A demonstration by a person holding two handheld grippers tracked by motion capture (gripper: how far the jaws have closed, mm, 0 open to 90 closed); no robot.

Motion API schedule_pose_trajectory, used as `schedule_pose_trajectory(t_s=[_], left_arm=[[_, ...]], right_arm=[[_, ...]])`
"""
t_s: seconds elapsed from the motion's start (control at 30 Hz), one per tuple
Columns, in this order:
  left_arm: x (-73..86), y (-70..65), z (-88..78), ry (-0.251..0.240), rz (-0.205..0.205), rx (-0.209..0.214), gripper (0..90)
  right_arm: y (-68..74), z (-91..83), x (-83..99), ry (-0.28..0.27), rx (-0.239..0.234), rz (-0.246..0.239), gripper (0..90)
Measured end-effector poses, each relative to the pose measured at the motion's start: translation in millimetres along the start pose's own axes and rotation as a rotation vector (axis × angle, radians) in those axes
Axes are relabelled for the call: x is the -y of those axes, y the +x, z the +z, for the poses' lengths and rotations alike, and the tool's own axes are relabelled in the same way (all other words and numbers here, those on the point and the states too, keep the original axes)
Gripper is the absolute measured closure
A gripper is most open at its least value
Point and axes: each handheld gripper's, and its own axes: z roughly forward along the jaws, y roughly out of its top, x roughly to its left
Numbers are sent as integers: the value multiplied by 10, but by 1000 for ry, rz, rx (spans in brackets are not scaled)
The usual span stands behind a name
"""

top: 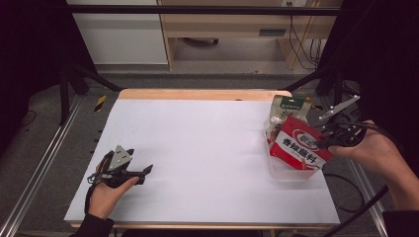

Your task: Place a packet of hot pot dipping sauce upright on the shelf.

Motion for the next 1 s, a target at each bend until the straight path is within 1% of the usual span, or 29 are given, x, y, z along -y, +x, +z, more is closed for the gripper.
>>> schedule_pose_trajectory(t_s=[0.1, 0.2, 0.23, 0.3, 0.6, 0.73, 0.9, 1.0], left_arm=[[0, 0, -2, -2, -1, -1, 129], [1, 2, -2, -2, -2, -1, 129], [0, 2, -2, -1, -2, -1, 129], [0, 1, -1, 0, -1, -1, 129], [2, 7, -6, 0, -1, 0, 129], [2, 4, -3, 0, -2, 0, 129], [3, 4, -3, 0, -2, 0, 128], [3, 5, -3, 0, -2, 0, 129]], right_arm=[[15, 4, -26, -6, 13, 2, 579], [35, 3, -57, -23, 30, -15, 472], [55, 0, -72, -28, 40, -15, 450], [83, 2, -100, -36, 44, -35, 425], [116, 38, -220, -67, 75, -40, 281], [134, 39, -271, -95, 83, -38, 231], [179, 10, -347, -144, 87, -35, 194], [201, -7, -392, -159, 88, -36, 179]])
